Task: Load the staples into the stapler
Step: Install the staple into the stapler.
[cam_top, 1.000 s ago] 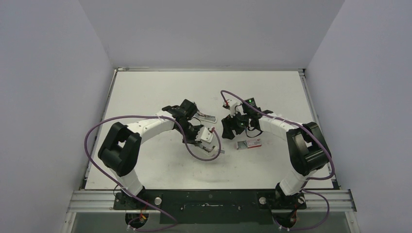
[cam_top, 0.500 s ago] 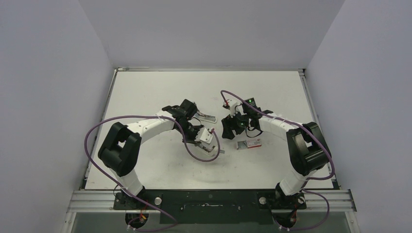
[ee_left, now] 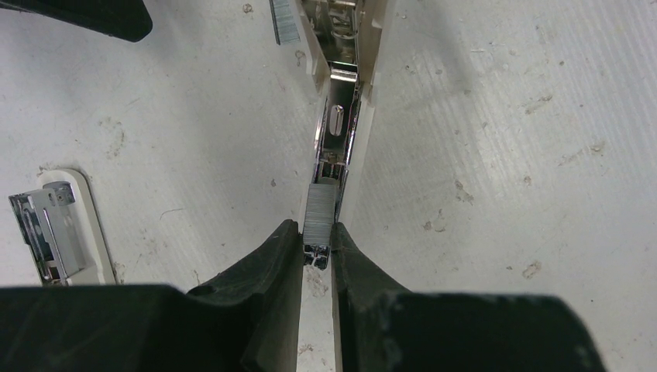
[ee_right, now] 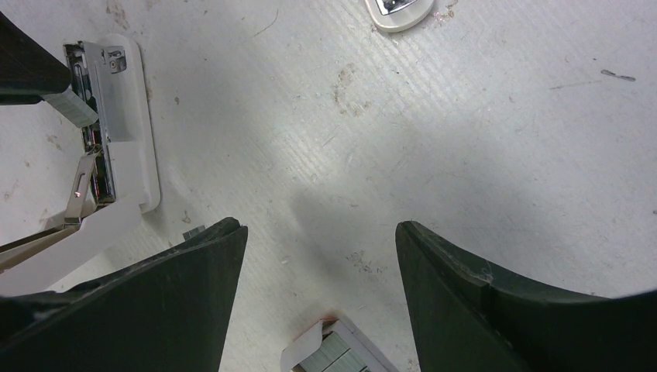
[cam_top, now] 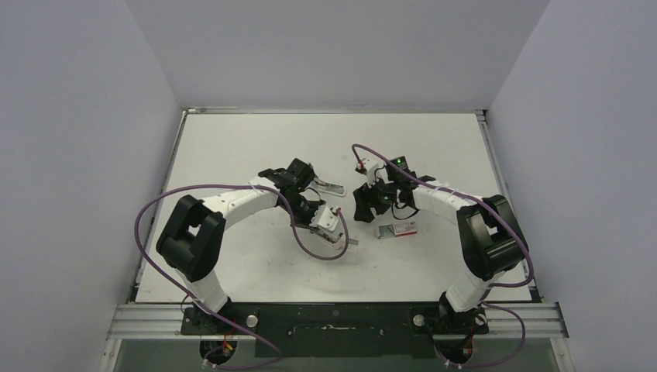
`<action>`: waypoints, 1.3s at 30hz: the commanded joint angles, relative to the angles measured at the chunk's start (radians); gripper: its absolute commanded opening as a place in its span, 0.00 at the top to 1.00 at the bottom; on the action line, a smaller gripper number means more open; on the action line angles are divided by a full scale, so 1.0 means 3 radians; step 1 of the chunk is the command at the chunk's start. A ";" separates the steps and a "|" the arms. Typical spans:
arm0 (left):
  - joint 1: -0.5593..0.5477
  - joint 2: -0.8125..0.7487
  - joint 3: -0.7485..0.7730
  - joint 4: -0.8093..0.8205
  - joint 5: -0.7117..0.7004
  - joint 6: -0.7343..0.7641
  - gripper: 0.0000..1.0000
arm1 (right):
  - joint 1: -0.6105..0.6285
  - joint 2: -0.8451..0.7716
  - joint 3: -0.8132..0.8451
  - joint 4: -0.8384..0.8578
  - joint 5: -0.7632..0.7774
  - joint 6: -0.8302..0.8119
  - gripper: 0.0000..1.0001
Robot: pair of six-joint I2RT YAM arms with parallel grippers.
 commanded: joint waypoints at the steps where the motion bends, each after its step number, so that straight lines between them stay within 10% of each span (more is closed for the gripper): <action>1: -0.0021 -0.0079 0.0004 -0.0071 0.0047 0.0116 1.00 | -0.0031 0.0021 0.0123 0.0065 -0.0059 -0.0028 0.28; 39: 0.0080 -0.0007 0.0104 -0.0177 0.0188 0.0332 1.00 | -0.0031 0.0042 0.0140 0.0049 -0.0071 -0.0031 0.29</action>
